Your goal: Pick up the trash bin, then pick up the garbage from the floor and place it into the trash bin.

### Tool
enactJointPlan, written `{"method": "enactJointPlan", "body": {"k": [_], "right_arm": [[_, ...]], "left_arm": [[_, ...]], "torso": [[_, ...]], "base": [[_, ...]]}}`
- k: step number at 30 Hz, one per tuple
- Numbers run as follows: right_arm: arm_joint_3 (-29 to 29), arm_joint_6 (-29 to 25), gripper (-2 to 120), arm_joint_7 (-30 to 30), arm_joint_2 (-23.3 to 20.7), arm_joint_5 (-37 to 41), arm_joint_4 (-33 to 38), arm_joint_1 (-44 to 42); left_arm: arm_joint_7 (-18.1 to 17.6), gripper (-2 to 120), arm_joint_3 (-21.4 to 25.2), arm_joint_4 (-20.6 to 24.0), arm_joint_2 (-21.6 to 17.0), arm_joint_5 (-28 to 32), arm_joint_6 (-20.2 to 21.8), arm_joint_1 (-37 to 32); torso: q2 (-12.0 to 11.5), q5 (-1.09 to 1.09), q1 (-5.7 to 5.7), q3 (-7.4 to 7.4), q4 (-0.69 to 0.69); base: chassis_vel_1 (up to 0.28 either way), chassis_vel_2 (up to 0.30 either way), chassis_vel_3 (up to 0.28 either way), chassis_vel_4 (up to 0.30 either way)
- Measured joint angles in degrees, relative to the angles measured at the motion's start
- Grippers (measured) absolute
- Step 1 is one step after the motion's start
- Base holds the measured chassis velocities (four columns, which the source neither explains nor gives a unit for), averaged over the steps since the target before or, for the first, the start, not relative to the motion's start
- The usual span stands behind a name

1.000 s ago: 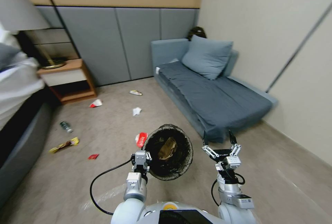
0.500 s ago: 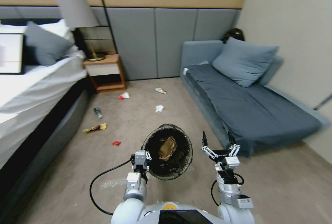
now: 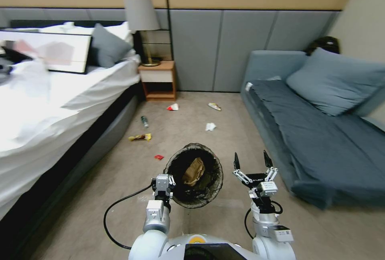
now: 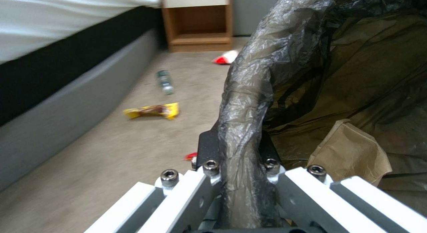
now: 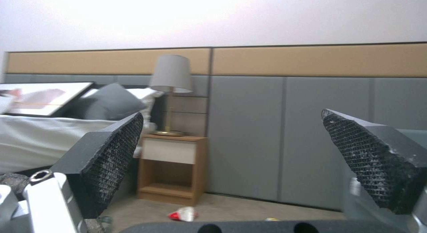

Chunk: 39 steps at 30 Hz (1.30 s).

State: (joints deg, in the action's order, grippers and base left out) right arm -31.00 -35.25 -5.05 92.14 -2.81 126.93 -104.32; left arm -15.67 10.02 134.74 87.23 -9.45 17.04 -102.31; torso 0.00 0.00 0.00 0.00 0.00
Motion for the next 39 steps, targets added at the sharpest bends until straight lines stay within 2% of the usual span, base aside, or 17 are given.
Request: {"method": "enactJointPlan", "body": {"k": [4,8,12,39], "right_arm": [[0.0,-0.1,100,-0.1,0.0,0.0,0.2,-0.1],[-0.1,-0.3,100,-0.3,0.0,0.1,0.2,-0.1],[-0.1,-0.4,100,-0.6,0.0,0.1,0.2,-0.1],[-1.0,-0.5,100,-0.9,0.0,1.1,0.9,-0.1]], "left_arm": [[0.0,0,0.0,-0.1,0.0,-0.1,-0.1,0.0],[0.1,0,-0.1,-1.1,0.0,-0.6,-3.0,0.1],[0.1,0,-0.1,-1.5,0.0,-0.9,-3.9,0.1],[0.5,0,-0.4,-1.7,0.0,-0.8,-4.5,0.2]], "torso": [[0.0,0.0,0.0,0.0,0.0],[0.0,0.0,0.0,0.0,0.01],[0.0,0.0,0.0,0.0,0.01],[0.0,0.0,0.0,0.0,0.0]], "base": [[0.125,0.121,0.123,0.125],[0.13,0.124,0.124,0.128],[0.087,0.092,0.091,0.078],[0.0,0.0,0.0,0.0]]}}
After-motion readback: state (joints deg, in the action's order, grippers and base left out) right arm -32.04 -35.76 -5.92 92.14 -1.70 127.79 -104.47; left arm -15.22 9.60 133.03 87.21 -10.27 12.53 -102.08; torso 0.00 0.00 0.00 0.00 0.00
